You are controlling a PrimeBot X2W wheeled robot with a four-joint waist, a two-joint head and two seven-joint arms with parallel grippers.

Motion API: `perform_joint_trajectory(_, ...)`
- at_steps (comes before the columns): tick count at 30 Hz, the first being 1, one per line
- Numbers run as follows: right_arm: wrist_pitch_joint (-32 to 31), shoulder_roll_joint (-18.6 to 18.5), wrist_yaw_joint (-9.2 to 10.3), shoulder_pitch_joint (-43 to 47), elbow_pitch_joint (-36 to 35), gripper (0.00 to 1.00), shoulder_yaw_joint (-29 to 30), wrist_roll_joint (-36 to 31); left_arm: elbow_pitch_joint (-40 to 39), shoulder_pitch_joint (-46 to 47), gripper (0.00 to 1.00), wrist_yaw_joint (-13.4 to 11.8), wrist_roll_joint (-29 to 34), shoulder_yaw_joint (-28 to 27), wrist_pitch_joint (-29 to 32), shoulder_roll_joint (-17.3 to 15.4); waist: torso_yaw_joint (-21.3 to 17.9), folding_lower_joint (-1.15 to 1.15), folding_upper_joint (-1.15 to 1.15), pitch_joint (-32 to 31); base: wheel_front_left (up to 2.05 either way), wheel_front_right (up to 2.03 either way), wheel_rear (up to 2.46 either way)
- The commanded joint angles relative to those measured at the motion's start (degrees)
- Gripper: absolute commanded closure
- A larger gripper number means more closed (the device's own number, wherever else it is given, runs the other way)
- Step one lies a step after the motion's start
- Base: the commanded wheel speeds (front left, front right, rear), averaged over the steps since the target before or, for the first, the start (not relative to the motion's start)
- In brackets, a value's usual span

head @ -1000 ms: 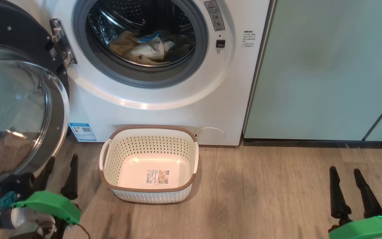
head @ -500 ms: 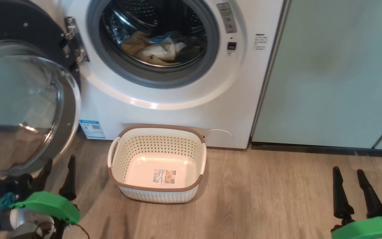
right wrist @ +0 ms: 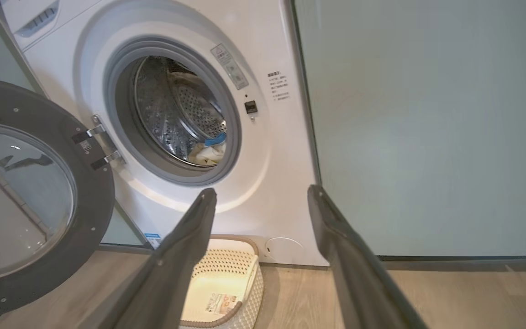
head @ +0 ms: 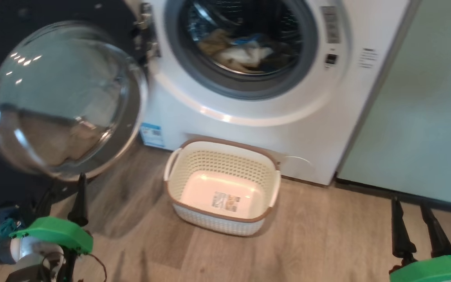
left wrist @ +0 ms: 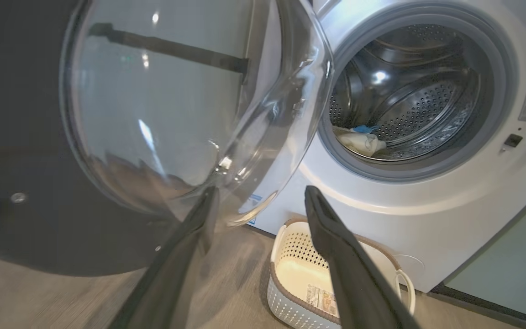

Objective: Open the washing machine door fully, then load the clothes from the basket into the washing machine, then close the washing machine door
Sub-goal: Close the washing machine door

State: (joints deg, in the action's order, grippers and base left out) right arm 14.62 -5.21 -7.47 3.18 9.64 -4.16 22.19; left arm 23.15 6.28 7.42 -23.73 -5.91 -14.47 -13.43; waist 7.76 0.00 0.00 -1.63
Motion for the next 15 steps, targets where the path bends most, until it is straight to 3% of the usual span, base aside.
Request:
perform_joint_trajectory(1,0.4,-0.7,-0.02,-2.3,-1.8,0.00,-1.3,0.0,-1.6,3.2,0.00,0.1,0.1,-2.6,-0.5,-1.3,2.3,0.00,0.00,0.1,0.00,0.00,0.00)
perform_joint_trajectory(15,0.4,-0.7,-0.02,-3.7,-1.7,0.00,-1.7,-0.2,-1.3,4.5,0.00,0.1,-0.1,-2.9,-0.5,-1.3,15.5,0.00,0.00,1.2,0.00,0.00,0.00)
